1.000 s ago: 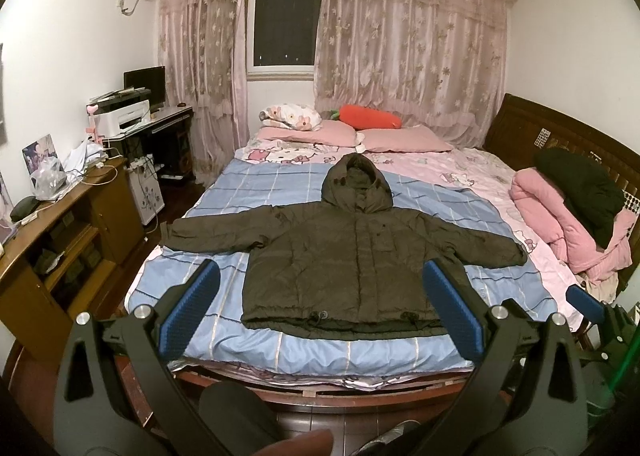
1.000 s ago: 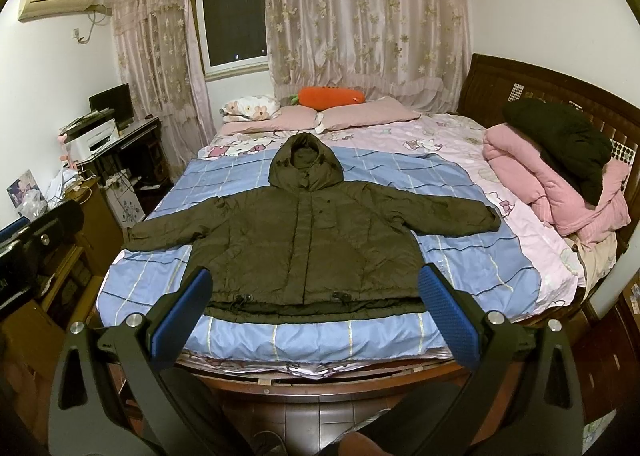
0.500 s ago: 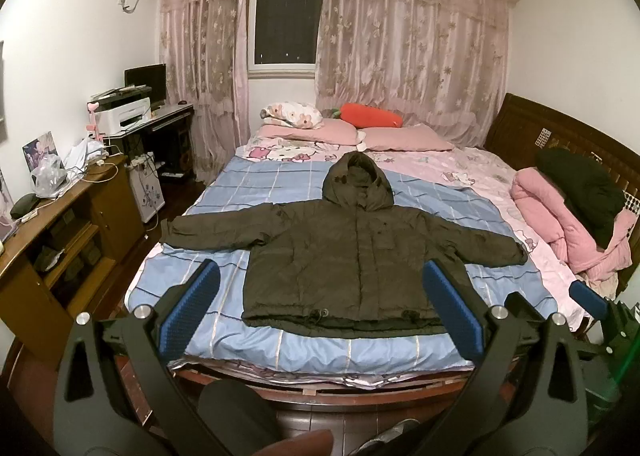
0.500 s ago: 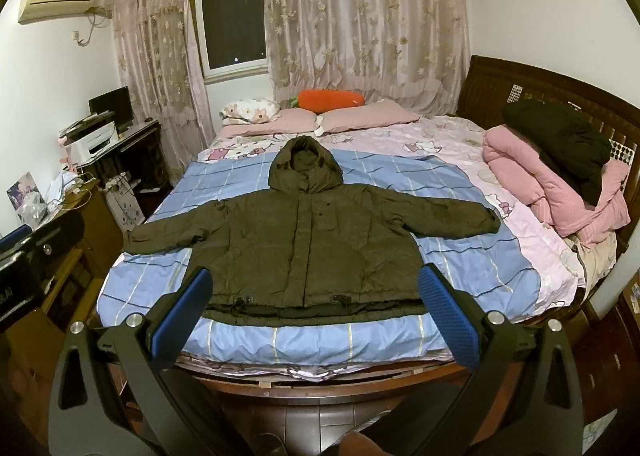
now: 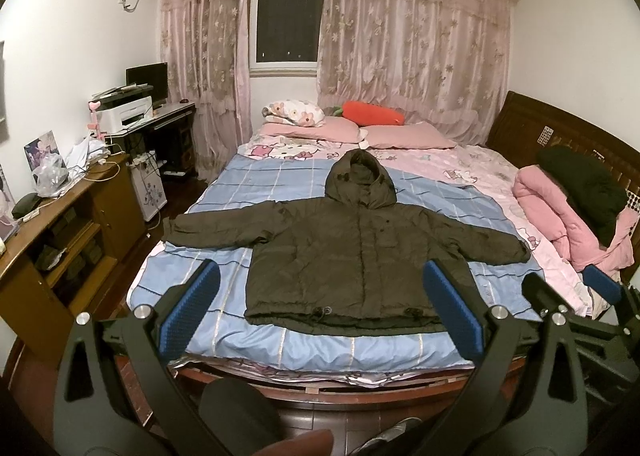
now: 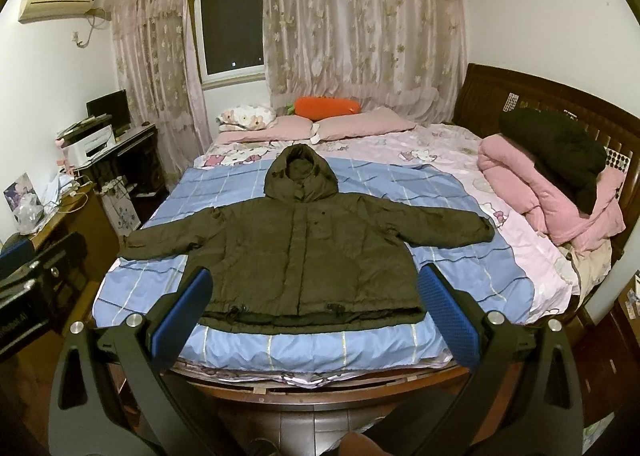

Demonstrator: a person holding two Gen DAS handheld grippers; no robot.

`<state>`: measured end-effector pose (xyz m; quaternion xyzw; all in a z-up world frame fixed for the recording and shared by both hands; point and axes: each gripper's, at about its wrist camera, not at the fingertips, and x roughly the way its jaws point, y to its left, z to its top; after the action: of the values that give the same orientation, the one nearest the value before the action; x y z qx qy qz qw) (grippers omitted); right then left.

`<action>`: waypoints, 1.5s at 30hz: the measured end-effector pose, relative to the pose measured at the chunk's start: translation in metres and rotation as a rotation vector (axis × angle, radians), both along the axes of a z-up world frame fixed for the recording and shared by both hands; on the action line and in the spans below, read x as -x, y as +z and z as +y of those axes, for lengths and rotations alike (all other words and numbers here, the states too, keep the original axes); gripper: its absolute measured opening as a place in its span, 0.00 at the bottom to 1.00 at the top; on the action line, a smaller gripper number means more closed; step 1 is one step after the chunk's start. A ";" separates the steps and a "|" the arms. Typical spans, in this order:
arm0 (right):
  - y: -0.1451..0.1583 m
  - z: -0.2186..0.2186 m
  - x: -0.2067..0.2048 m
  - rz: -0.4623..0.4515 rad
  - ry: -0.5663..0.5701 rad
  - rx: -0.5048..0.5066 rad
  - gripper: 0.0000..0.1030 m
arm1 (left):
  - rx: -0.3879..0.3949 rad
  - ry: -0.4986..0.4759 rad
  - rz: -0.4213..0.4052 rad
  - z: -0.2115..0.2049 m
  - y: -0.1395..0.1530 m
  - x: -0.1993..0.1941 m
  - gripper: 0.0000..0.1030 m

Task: Fold large clothes

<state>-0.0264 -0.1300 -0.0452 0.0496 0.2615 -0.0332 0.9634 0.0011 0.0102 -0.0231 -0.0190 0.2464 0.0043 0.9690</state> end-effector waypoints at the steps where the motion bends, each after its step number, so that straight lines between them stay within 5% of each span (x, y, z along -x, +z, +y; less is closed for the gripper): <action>1: 0.001 -0.001 0.000 -0.003 -0.001 0.000 0.99 | 0.000 0.000 -0.001 0.002 -0.003 0.001 0.98; 14: 0.009 -0.002 0.003 -0.018 -0.003 0.009 0.99 | -0.001 0.000 0.003 0.000 -0.001 0.000 0.98; 23: 0.009 -0.001 -0.001 -0.007 0.002 0.014 0.99 | -0.005 0.000 0.021 0.039 -0.047 0.013 0.98; 30: 0.002 0.002 -0.010 0.018 0.003 0.026 0.99 | 0.008 0.012 0.045 0.060 -0.056 0.014 0.98; 38: 0.015 -0.004 -0.010 -0.028 0.000 0.037 0.99 | -0.010 0.016 0.012 0.057 -0.029 0.012 0.98; 45: 0.006 -0.018 -0.031 -0.036 -0.016 0.039 0.99 | -0.047 0.011 0.032 0.038 -0.020 -0.034 0.98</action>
<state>0.0047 -0.1479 -0.0395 0.0335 0.2428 -0.0454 0.9684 0.0356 0.0485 -0.0432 0.0025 0.2616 0.0158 0.9650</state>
